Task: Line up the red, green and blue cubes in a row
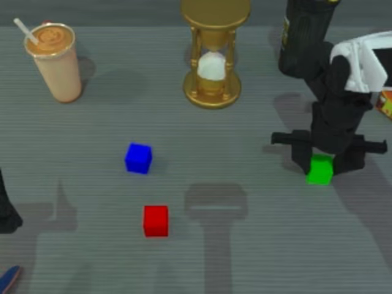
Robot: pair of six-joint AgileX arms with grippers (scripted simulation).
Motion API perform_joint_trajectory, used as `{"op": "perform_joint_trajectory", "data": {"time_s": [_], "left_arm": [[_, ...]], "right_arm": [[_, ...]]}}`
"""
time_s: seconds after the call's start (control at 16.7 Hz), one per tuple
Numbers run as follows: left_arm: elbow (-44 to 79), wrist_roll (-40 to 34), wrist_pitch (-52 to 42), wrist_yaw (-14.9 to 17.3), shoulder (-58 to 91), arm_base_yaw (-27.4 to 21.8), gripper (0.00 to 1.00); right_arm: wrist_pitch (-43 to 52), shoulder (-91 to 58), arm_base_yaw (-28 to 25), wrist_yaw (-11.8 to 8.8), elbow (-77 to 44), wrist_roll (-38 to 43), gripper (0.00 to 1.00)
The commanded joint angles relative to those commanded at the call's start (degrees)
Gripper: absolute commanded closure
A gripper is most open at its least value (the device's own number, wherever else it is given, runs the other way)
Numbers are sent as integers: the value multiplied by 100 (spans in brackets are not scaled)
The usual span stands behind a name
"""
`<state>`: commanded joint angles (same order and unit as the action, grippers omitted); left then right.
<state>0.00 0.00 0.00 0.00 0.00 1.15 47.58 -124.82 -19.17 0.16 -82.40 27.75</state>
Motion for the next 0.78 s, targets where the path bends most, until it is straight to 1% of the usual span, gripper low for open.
{"op": "perform_joint_trajectory", "data": {"time_s": [0.36, 0.42, 0.48, 0.6, 0.78], "left_arm": [[0, 0, 0, 0, 0, 0, 0], [0, 0, 0, 0, 0, 0, 0], [0, 0, 0, 0, 0, 0, 0], [0, 0, 0, 0, 0, 0, 0], [0, 0, 0, 0, 0, 0, 0]], "right_arm": [[0, 0, 0, 0, 0, 0, 100], [50, 110, 17, 44, -27, -24, 100], [69, 115, 13, 44, -43, -26, 100], [289, 187, -5, 45, -196, -31, 100], [939, 412, -19, 44, -561, -28, 100]]}}
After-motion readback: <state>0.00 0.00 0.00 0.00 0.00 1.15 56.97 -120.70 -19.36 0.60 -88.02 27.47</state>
